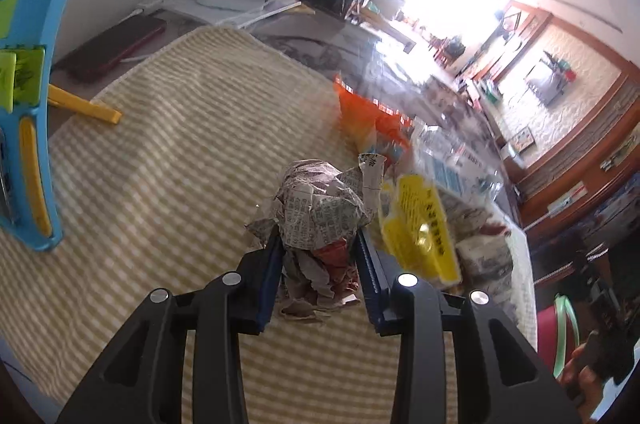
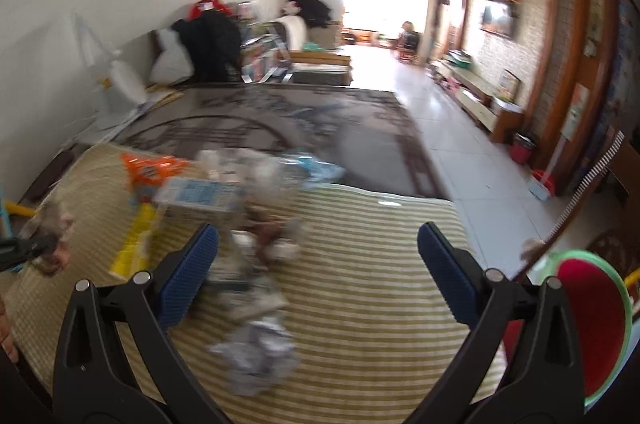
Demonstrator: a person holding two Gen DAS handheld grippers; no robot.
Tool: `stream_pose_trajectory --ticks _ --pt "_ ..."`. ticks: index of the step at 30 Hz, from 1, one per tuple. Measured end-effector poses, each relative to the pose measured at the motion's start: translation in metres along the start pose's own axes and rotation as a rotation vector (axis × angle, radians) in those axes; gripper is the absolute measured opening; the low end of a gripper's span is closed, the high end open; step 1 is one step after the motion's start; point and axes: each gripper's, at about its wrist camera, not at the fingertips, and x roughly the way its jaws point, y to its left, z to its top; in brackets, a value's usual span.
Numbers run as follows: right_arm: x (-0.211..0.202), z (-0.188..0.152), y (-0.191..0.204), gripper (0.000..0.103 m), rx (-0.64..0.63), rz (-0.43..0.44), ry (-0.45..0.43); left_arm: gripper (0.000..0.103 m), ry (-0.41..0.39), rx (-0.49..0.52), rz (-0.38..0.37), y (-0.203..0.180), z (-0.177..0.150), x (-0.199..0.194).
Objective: Collect trash
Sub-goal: 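Grasp the crumpled newspaper with the left tool while the right tool grasps the yellow wrapper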
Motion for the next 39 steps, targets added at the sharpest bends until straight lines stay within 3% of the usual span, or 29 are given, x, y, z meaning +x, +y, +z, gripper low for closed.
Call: stream_pose_trajectory --ticks 7,14,26,32,34,39 --pt "0.066 0.009 0.059 0.098 0.061 0.242 0.275 0.034 0.022 -0.012 -0.048 0.002 0.002 0.005" --pt "0.117 0.007 0.103 0.098 0.098 0.329 0.464 0.034 0.03 -0.062 -0.088 0.009 0.005 0.006" --pt "0.136 -0.004 0.143 0.092 -0.017 0.31 0.527 0.035 0.024 -0.104 -0.119 0.017 0.009 0.006" --pt "0.137 -0.01 0.152 0.075 -0.038 0.311 0.538 0.035 0.026 -0.107 -0.119 0.017 0.01 0.007" --pt "0.135 -0.01 0.152 0.056 -0.042 0.313 0.535 0.035 0.028 -0.107 -0.118 0.017 0.01 0.007" --pt "0.123 -0.008 0.146 0.042 -0.016 0.319 0.492 0.035 0.034 -0.107 -0.116 0.017 0.009 0.009"
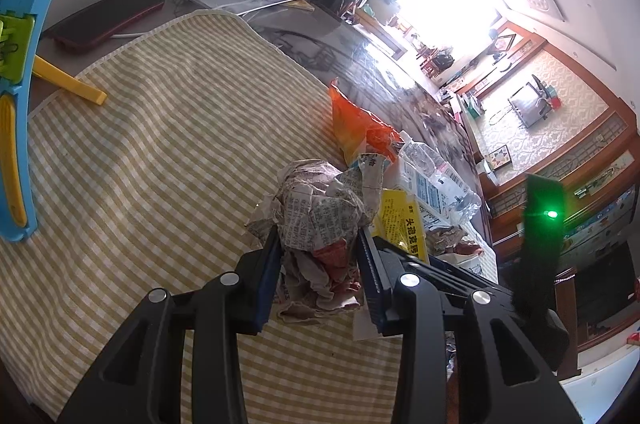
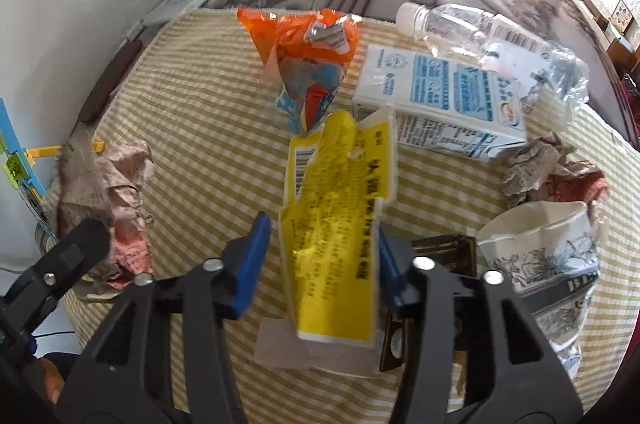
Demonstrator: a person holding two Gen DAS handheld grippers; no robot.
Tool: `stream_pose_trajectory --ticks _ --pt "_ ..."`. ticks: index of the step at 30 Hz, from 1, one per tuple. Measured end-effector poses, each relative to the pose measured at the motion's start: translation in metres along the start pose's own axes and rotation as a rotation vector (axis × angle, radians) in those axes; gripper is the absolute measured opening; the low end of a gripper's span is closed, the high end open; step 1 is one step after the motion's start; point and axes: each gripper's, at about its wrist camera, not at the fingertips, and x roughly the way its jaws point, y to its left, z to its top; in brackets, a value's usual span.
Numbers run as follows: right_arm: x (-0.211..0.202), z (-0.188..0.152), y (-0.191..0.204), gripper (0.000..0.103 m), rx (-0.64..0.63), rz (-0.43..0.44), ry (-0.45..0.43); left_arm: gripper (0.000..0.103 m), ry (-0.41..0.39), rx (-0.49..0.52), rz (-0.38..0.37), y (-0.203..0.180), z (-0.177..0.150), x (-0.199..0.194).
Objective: Collect trash
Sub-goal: 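Grasp the crumpled newspaper with the left tool while the right tool grasps the yellow wrapper, then lift the yellow wrapper with the right tool and carry it toward the red bucket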
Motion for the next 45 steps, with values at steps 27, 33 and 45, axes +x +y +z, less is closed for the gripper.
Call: stream_pose_trajectory --ticks 27,33,45 --pt "-0.088 -0.04 -0.019 0.021 0.01 0.026 -0.195 0.035 0.034 0.006 0.012 -0.002 -0.002 0.012" --pt "-0.088 -0.041 -0.026 0.021 0.02 0.025 -0.18 0.035 0.041 0.008 0.015 -0.002 -0.002 0.015" --pt "-0.007 0.0 -0.002 0.058 -0.071 -0.035 -0.013 0.036 0.035 -0.003 0.024 -0.001 -0.005 0.016"
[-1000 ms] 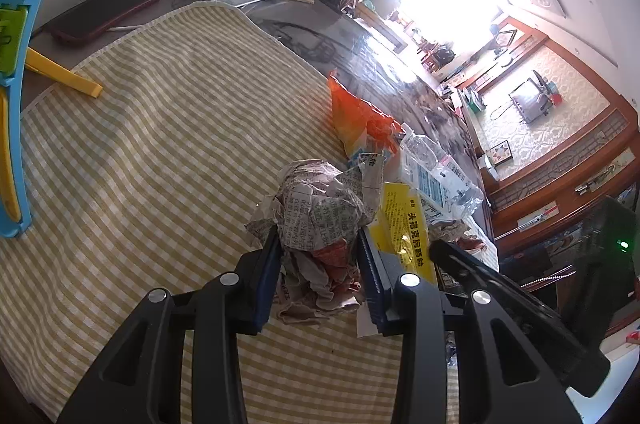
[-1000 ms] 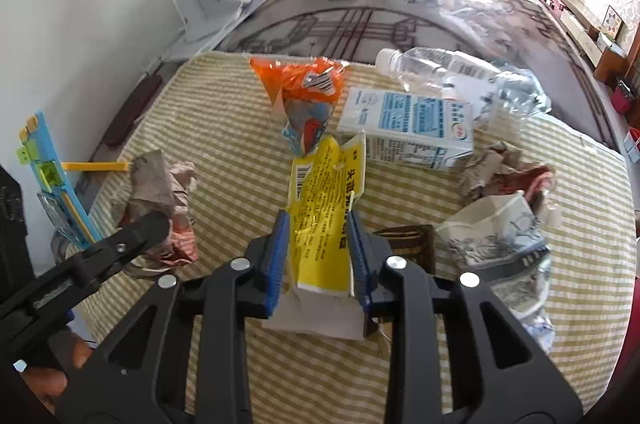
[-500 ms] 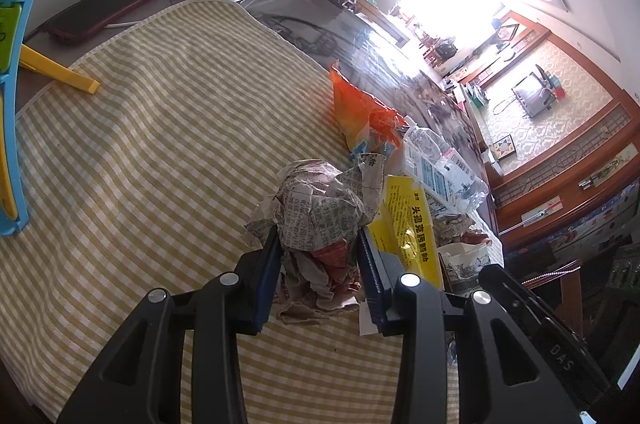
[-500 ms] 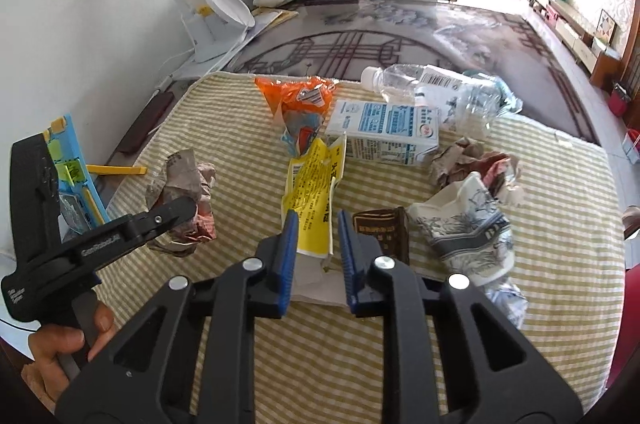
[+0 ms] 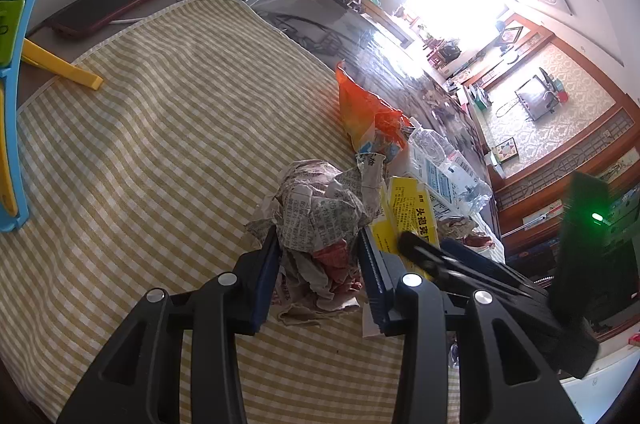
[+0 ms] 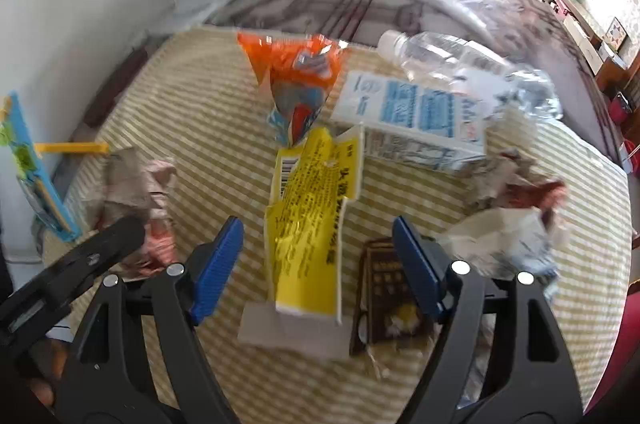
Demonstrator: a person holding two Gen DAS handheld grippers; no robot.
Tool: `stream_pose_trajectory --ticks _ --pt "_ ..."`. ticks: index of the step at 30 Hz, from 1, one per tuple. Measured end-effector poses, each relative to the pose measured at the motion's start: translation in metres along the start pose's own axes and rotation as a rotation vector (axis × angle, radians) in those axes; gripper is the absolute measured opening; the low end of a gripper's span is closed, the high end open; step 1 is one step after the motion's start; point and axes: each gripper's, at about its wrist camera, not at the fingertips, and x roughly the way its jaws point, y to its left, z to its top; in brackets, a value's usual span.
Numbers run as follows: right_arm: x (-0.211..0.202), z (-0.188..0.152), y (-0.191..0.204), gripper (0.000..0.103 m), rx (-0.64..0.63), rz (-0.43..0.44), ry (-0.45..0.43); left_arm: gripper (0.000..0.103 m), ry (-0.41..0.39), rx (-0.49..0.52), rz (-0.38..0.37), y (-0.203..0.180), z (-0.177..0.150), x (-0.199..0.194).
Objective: Collect trash
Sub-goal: 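Lift the yellow wrapper with the right tool and carry it toward the red bucket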
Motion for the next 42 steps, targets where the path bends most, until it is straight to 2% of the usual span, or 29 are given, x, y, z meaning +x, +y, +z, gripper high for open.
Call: stream_pose_trajectory --ticks 1,6,17,20,23,26,30,35,38,42 --pt "0.004 0.0 0.003 0.037 -0.016 -0.004 0.008 0.036 0.001 0.0 0.0 0.0 0.0 0.0" --pt "-0.012 -0.005 -0.004 0.036 -0.002 0.009 -0.049 0.036 0.01 0.0 0.001 0.0 0.0 0.002" --pt "-0.097 -0.036 -0.04 0.034 0.018 0.057 -0.219 0.037 0.019 0.036 0.026 -0.008 -0.004 0.008" --pt "-0.115 -0.049 -0.047 0.034 -0.002 0.054 -0.252 0.037 0.0 0.055 0.038 -0.011 -0.006 0.007" --pt "-0.128 -0.063 -0.056 0.034 -0.02 0.048 -0.274 0.037 -0.037 0.086 0.086 -0.016 -0.007 0.003" --pt "-0.137 -0.076 -0.069 0.034 -0.023 0.037 -0.298 0.037 -0.076 0.149 0.181 -0.023 -0.011 0.003" --pt "-0.14 -0.087 -0.092 0.034 0.024 0.048 -0.324 0.036 -0.071 0.183 0.208 -0.028 -0.018 0.008" --pt "-0.143 -0.099 -0.122 0.034 0.111 0.08 -0.336 0.036 -0.101 0.238 0.266 -0.04 -0.024 0.001" --pt "-0.147 -0.106 -0.14 0.033 0.153 0.093 -0.351 0.036 -0.123 0.252 0.278 -0.048 -0.029 -0.004" --pt "-0.151 -0.114 -0.163 0.033 0.213 0.11 -0.354 0.036 -0.116 0.256 0.251 -0.064 -0.041 -0.007"
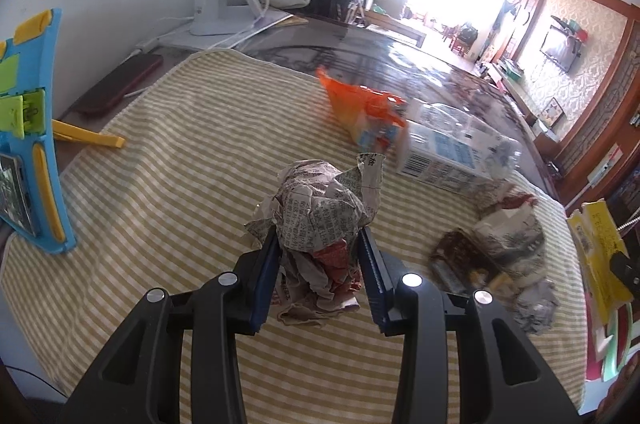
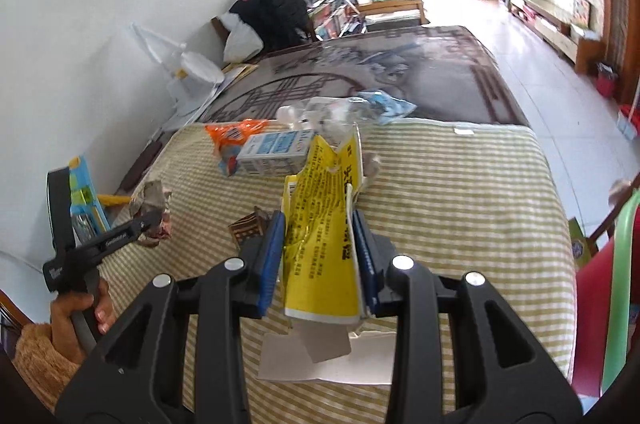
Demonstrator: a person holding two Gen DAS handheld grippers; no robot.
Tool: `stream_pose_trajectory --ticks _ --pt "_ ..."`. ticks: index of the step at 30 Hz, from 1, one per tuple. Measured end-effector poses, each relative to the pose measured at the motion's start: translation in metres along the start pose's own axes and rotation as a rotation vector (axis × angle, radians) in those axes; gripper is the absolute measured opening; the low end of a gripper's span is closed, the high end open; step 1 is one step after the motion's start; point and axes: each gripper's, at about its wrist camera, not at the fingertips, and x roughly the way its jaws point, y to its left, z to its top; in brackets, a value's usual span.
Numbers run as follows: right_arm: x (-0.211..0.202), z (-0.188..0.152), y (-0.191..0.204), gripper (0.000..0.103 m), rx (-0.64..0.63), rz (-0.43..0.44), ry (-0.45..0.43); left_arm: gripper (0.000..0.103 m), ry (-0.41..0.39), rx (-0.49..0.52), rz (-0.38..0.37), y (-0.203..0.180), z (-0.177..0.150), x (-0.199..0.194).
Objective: Collect trash
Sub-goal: 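Lift the yellow wrapper with the right tool and carry it toward the red bucket, then drop the yellow wrapper into the bucket while the left tool drops the newspaper in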
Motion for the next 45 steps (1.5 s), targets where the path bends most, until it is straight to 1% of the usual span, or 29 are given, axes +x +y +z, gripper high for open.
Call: stream_pose_trajectory --ticks 3,8,12,16,21,27,34,36,41,42,43,45 --pt "-0.005 -0.002 -0.016 0.033 0.042 0.001 0.001 0.036 -0.002 0.028 -0.031 -0.021 -0.003 -0.005" --pt "-0.013 -0.004 -0.03 0.033 0.074 -0.009 -0.011 0.036 0.011 0.052 -0.099 -0.053 -0.007 -0.011" --pt "-0.025 -0.005 -0.043 0.033 0.105 -0.027 -0.039 0.036 0.027 0.076 -0.139 -0.079 -0.014 -0.015" --pt "-0.038 -0.004 -0.058 0.033 0.152 -0.032 -0.078 0.036 0.059 0.076 -0.176 -0.097 -0.022 -0.015" --pt "-0.055 -0.002 -0.069 0.033 0.165 -0.069 -0.127 0.036 0.076 0.094 -0.205 -0.119 -0.03 -0.018" --pt "-0.073 -0.002 -0.085 0.033 0.19 -0.104 -0.176 0.036 0.089 0.151 -0.238 -0.154 -0.041 -0.023" --pt "-0.087 -0.004 -0.108 0.033 0.229 -0.143 -0.191 0.036 0.1 0.211 -0.275 -0.192 -0.05 -0.029" --pt "-0.094 -0.003 -0.117 0.033 0.242 -0.164 -0.205 0.036 0.1 0.226 -0.29 -0.202 -0.052 -0.031" --pt "-0.122 -0.003 -0.147 0.033 0.272 -0.267 -0.252 0.036 0.094 0.274 -0.314 -0.226 -0.054 -0.038" --pt "-0.127 -0.005 -0.153 0.033 0.278 -0.293 -0.263 0.036 0.091 0.282 -0.32 -0.231 -0.054 -0.039" --pt "-0.134 -0.006 -0.161 0.033 0.284 -0.336 -0.272 0.036 0.087 0.29 -0.329 -0.237 -0.054 -0.041" --pt "-0.141 -0.01 -0.174 0.033 0.299 -0.404 -0.273 0.036 0.085 0.305 -0.348 -0.248 -0.054 -0.044"
